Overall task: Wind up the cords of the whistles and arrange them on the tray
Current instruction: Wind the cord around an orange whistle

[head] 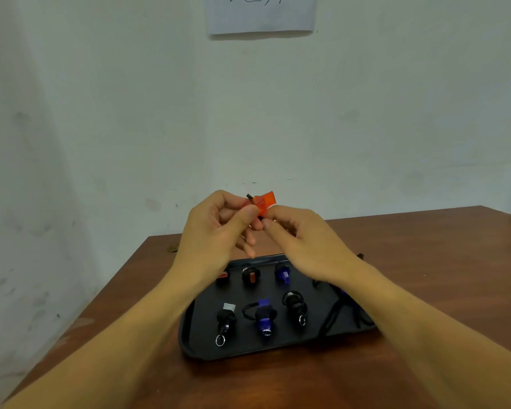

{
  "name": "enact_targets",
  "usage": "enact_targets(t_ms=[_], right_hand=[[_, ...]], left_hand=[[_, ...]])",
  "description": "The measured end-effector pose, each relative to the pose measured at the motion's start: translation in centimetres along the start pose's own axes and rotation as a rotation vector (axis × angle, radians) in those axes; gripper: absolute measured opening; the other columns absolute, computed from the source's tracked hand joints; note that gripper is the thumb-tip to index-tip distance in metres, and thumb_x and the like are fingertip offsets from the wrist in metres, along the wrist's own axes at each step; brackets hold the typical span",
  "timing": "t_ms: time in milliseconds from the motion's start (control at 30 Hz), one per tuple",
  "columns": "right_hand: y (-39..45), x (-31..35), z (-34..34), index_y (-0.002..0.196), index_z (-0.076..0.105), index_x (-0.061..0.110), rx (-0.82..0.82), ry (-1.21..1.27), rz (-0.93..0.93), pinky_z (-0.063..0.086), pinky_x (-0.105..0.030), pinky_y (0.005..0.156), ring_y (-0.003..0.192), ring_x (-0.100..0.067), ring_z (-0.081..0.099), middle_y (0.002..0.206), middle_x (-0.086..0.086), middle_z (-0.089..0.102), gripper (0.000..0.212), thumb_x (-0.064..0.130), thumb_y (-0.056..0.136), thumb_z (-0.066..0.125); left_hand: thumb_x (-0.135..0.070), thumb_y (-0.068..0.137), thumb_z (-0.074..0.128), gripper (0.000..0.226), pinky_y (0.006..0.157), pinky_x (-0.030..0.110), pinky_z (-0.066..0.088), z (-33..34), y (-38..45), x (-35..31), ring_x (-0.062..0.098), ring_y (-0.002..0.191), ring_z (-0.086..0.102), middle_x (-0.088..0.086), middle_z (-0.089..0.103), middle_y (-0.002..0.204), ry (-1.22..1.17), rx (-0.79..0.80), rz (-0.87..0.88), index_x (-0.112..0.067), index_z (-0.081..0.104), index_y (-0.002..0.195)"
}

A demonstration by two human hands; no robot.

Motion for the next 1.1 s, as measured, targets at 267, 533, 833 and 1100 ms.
enact_targets(t_ms=[267, 533, 833, 1100], right_hand=[[-1.3, 2.2, -1.4, 0.098, 0.070, 0.032, 0.145, -0.346, -0.052, 0.036, -0.018, 0.060, 0.067, -0.001, 0.055, 0.069, 0.017, 0.061, 0.020, 0.037, 0.101, 0.051], [-0.4, 0.0, -1.7, 0.085, 0.077, 0.020, 0.062, 0.044, -0.026, 0.053, -0.018, 0.074, 0.077, -0.004, 0.069, 0.081, 0.010, 0.075, 0.010, 0.027, 0.090, 0.072], [-1.3, -5.4, 3.2, 0.069, 0.071, 0.024, 0.207, 0.718, 0.327, 0.023, -0.018, 0.047, 0.050, -0.010, 0.038, 0.064, -0.004, 0.051, 0.024, 0.044, 0.083, 0.072], [-2.3, -6.1, 7.5, 0.056, 0.061, 0.026, 0.157, 0.998, 0.420, 0.010, -0.035, 0.059, 0.053, -0.015, 0.031, 0.054, 0.003, 0.048, 0.039, 0.048, 0.088, 0.062]], left_hand=[[-0.015, 0.093, 0.067, 0.007, 0.054, 0.045, 0.056, -1.3, -1.7, 2.4, 0.030, 0.051, 0.063, 0.010, 0.070, 0.071, 0.329, 0.008, -0.018, -0.015, 0.062, 0.089], [0.001, 0.098, 0.054, 0.013, 0.057, 0.034, 0.055, 0.1, -4.1, 3.6, 0.026, 0.054, 0.062, 0.013, 0.070, 0.078, 0.205, 0.227, -0.038, -0.010, 0.061, 0.096], [-0.002, 0.090, 0.056, 0.010, 0.059, 0.035, 0.058, 0.2, -5.1, 5.4, 0.030, 0.060, 0.067, 0.021, 0.072, 0.082, -0.082, 0.204, 0.010, 0.005, 0.054, 0.095], [0.001, 0.089, 0.054, 0.008, 0.057, 0.032, 0.057, 0.3, -5.2, 6.0, 0.026, 0.060, 0.068, 0.020, 0.073, 0.078, -0.263, 0.167, -0.024, 0.004, 0.052, 0.096]])
Point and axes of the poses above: each hand's wrist, its own y-axis towards the middle knuckle, its own z-axis out of the palm, x = y × z, the point moved 3 cm from there along y, towards the middle knuckle
